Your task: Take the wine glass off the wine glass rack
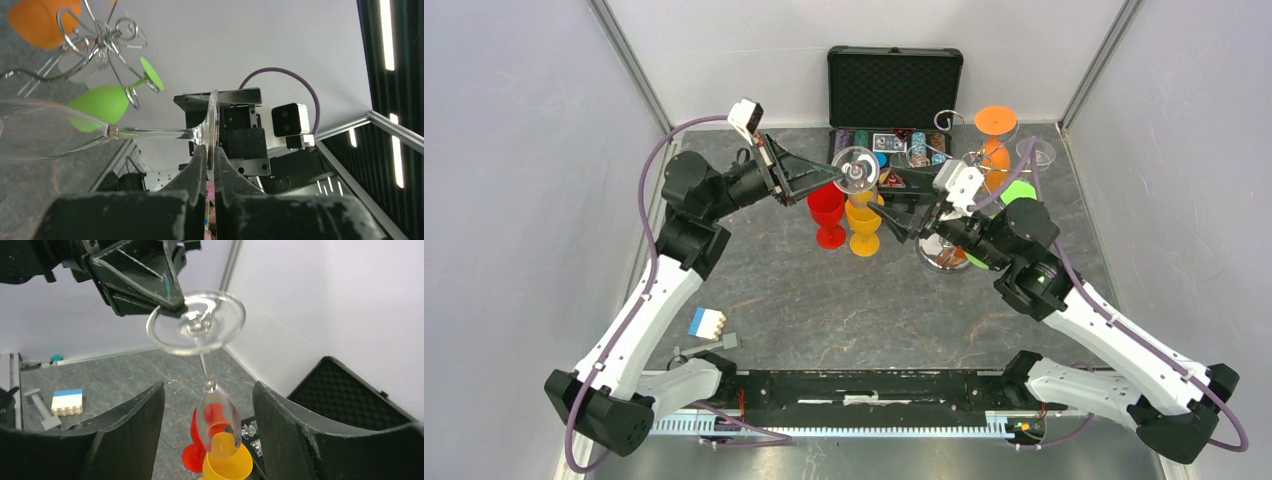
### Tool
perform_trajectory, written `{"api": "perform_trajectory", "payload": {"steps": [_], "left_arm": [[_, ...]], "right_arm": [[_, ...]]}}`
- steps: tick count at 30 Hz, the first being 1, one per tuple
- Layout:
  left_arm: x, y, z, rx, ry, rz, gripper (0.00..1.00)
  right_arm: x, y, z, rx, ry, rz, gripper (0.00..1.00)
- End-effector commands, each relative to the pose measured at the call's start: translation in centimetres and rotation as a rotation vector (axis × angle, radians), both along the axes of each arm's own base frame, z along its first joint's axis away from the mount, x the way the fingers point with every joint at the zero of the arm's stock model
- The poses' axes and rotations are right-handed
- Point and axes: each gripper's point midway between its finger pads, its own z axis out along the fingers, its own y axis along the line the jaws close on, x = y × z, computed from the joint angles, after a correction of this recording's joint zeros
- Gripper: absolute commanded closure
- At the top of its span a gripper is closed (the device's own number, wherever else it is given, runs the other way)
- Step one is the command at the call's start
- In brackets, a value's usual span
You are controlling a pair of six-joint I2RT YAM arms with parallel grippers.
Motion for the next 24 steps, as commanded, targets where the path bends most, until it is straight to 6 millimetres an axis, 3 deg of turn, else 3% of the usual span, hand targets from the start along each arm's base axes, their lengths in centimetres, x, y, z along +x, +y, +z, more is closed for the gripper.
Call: {"api": "perform_trajectory", "payload": {"steps": [1, 10, 14, 24], "left_arm": [[-3.2, 0.3, -0.2, -0.014, 0.021, -0.116, 0.98], [-6.5, 1.1, -0.7, -0.003, 0.033, -0.196, 0.98], [-7.1, 1.2, -1.2, -0.003, 0.042, -0.205, 0.98], [-7.2, 1.4, -1.6, -0.008, 0.05, -0.2, 0.98]], "right_arm": [[-1.5, 1.7, 0.5, -0.042, -0.154, 0.12, 0.32], [-3.3, 5.0, -3.6, -0.119, -0.133, 0.337, 0.47], [-3.7, 5.4, -3.4, -0.088, -0.119, 0.37, 0.59], [-3.7, 5.9, -2.3, -0.021, -0.105, 0.393, 0.75]]}}
